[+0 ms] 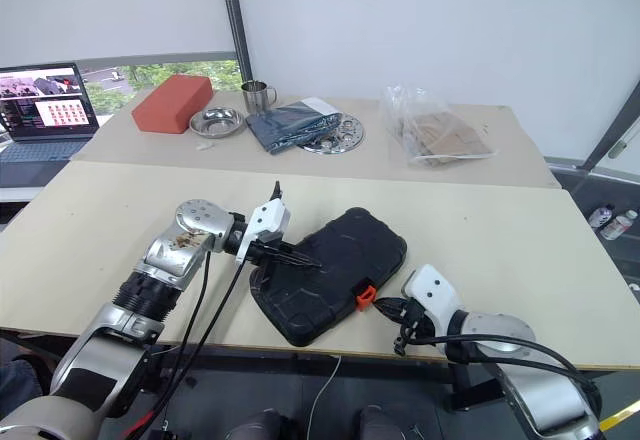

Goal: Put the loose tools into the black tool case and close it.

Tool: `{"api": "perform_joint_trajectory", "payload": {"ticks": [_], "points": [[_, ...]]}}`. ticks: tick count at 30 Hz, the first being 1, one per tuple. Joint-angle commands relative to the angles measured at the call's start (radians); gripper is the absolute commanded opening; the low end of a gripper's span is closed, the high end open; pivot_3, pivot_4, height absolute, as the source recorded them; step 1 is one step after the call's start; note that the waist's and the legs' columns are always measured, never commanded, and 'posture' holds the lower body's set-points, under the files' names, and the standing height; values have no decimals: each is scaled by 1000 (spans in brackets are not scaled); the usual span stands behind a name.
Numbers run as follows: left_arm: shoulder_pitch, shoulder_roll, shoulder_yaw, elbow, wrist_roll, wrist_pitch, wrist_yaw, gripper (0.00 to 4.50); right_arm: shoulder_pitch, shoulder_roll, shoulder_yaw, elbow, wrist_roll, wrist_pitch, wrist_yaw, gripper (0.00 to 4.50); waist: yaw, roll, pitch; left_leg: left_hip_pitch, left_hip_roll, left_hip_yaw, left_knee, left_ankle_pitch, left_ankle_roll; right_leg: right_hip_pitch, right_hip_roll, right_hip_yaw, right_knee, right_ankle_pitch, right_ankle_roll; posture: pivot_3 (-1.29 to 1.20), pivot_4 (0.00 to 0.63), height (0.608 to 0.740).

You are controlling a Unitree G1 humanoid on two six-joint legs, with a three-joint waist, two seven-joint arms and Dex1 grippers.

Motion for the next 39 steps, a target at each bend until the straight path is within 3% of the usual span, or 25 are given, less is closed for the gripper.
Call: {"api": "perform_joint_trajectory", "payload": {"ticks": [1,6,11,13,21,27,33,39], "points": [[7,-6,-51,8,47,-21,2,44,-21,29,20,3,-23,-20,-22,44,0,0,0,0,0,0,0,0,0,0,0,0,0,0,0,0,150,736],[-4,-16,-62,20,60,-62,14,44,4,9,-26,-65,5,10,-1,44,1,0,0,-1,0,0,0,0,0,0,0,0,0,0,0,0,150,736],[-18,-15,-55,42,53,-74,21,44,132,-99,-247,-233,250,101,150,44,7,1,-1,-2,0,-1,0,-1,2,0,0,0,-2,0,-1,0,150,736],[-23,-20,-55,52,53,-80,24,44,105,-85,-294,-247,333,136,126,44,3,0,-2,-1,0,-2,1,-2,3,2,0,0,-2,1,-1,0,150,736],[-32,-34,-63,71,65,-104,26,44,-51,-47,-126,-135,225,173,-4,44,1,1,-4,1,0,-2,0,-5,8,3,-1,1,-2,1,1,0,150,736],[-36,-33,-60,85,65,-133,23,44,5,-83,-134,-124,189,165,-4,44,4,2,-4,-2,-1,-2,1,-3,6,2,-1,1,-3,3,-3,0,150,736],[-42,-36,-57,101,67,-133,30,44,156,-71,-257,-180,236,168,-7,44,5,2,-4,-2,-2,-2,1,-4,7,3,-2,1,-3,1,2,0,150,736],[-52,-46,-68,116,73,-149,22,44,149,-21,-126,-112,159,127,-40,44,0,2,-5,0,-2,-2,1,-5,7,3,-1,2,-3,-1,5,0,150,736]]}}
